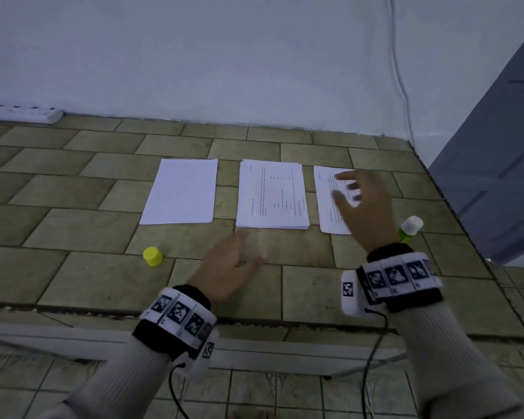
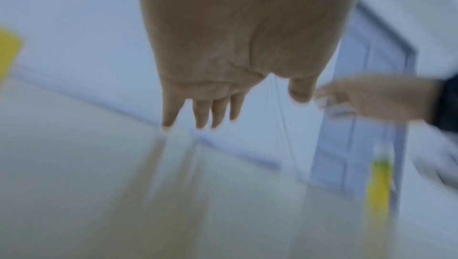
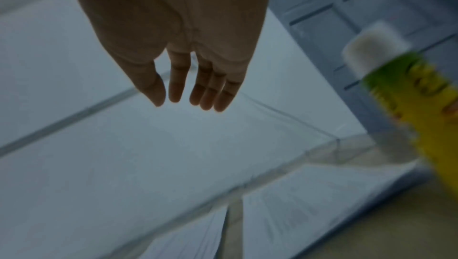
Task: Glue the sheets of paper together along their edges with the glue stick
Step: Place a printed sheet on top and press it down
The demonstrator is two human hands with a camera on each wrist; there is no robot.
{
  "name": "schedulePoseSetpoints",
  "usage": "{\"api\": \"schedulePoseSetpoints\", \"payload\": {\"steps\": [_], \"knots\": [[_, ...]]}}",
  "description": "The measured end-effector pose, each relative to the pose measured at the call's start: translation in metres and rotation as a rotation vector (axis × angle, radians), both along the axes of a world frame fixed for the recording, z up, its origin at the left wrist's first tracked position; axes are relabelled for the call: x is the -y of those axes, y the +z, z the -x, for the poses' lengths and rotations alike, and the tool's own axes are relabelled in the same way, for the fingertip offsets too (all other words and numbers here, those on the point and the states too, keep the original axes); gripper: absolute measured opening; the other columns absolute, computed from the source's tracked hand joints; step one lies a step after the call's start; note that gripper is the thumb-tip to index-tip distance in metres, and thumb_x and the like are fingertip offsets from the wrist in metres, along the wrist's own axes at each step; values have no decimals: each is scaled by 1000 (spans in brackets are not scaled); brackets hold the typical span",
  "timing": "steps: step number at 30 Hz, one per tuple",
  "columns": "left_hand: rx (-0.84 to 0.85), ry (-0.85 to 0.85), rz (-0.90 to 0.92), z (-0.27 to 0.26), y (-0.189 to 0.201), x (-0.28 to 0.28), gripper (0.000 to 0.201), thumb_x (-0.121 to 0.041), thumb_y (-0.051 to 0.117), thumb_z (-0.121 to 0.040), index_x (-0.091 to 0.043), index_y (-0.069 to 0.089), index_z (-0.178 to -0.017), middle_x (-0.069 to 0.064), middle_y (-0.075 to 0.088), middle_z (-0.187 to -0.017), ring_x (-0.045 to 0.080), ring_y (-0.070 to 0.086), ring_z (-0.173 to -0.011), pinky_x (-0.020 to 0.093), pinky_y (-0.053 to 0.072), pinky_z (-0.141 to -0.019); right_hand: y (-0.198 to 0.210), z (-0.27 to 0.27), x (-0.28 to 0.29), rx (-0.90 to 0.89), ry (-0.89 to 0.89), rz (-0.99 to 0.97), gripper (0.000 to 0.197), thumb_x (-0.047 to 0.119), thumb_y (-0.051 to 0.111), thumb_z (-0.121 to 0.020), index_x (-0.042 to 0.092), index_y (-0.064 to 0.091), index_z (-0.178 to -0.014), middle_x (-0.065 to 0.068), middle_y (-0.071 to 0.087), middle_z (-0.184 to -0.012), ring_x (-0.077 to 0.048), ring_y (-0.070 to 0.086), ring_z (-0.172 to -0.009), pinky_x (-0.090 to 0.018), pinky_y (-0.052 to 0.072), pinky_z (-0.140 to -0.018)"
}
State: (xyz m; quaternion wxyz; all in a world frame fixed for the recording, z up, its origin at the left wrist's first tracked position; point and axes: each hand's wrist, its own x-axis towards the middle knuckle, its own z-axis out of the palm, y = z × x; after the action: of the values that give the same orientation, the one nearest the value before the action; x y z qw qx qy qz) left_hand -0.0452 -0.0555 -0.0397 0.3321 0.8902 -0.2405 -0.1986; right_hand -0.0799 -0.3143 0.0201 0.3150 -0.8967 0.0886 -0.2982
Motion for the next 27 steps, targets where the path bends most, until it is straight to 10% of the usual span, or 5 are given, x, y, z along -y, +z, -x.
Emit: {"api": "schedulePoseSetpoints", "payload": {"steps": [7,15,19,27], "knots": [[120,209,-81,-72,42,-20,68,-53,49,-95,-12,35,-148,6,36,-153,24,33,-141,41,29,-115,-1,44,53,33,-507,70,60,19,67,-75,4,44,-129,-21,44,-135,-37,40,-125,-45,32,-106],[186,320,-747,-128,1,-25,84,-64,36,-96,-4,17,-152,17,9,-162,34,8,-148,49,14,-118,-26,58,49,-223,-534,-475,66,16,73,-82,-3,34,-131,-18,51,-122,-31,51,-113,-30,33,-79],[205,295,-752,-130,-6,-23,70,-59,46,-94,-5,41,-137,16,40,-143,37,41,-130,51,36,-106,-40,57,46,-241,-524,-487,50,9,67,-86,-6,38,-123,3,37,-81,-20,42,-92,-31,32,-74],[241,310,-618,-137,-6,-35,54,-51,37,-100,-5,51,-126,16,54,-130,34,53,-115,44,44,-95,-55,50,55,-320,-472,-424,37,12,61,-90,0,44,-120,-20,54,-117,-36,53,-107,-43,43,-84]]}}
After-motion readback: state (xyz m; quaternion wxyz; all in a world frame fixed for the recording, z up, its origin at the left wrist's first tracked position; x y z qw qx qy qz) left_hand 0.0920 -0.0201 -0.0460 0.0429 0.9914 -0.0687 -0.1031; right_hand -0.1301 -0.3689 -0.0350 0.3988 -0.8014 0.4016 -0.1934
